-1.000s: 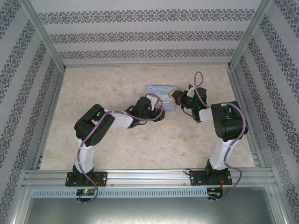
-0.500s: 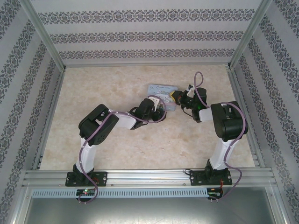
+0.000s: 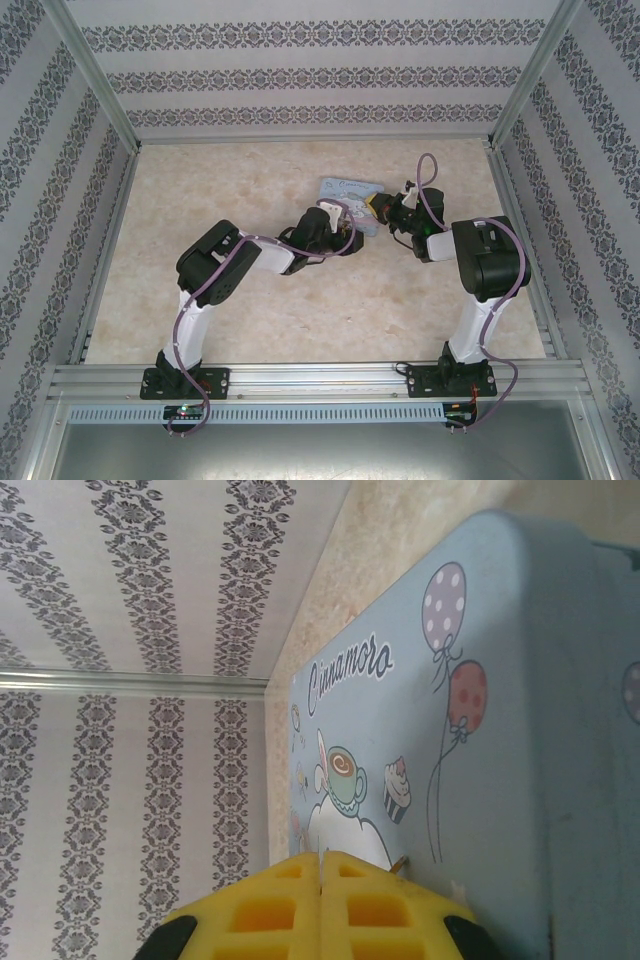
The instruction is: Unlock the padlock with the key
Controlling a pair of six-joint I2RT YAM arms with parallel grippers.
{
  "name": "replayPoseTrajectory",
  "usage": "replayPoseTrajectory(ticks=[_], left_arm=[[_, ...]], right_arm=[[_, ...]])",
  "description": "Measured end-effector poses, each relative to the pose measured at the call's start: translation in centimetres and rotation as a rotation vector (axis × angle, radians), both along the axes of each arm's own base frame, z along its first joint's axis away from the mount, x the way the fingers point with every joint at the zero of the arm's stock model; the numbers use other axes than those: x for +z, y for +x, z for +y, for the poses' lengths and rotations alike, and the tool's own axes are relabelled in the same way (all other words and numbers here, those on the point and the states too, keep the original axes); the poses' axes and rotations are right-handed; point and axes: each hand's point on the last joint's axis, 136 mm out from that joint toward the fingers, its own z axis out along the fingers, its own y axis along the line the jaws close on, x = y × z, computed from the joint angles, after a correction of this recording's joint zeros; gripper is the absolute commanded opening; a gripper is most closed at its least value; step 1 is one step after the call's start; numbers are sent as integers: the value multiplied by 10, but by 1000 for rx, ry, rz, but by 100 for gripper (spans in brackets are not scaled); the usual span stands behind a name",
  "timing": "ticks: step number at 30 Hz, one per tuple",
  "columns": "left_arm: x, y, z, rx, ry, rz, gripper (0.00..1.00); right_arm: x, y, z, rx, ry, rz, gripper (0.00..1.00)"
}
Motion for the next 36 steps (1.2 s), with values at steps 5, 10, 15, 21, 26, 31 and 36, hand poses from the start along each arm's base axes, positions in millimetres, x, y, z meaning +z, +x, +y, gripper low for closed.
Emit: replayPoseTrajectory(ticks=[5,10,15,21,26,31,36], left_arm=[[4,3,-1,24,-74,37,58],[6,4,0,47,-119,64,59],[8,2,1,70,-178,86,59],[11,-5,-2,85,-248,115,57],[11,-8,-8,100,-292,128,56],[12,-4,-7,135,-323,133,56],[11,-2,-5,173,-333,133,55]], right_arm=[[0,0,-1,-2,0,-1,0],[0,0,-1,-2,1,-5,0],[1,0,-1,-2,1,-9,0],[0,0,-1,-2,1,-8,0],[0,0,-1,-2,1,-8,0],[0,0,-1,-2,1,-11,0],[0,0,-1,-2,2,-16,0]])
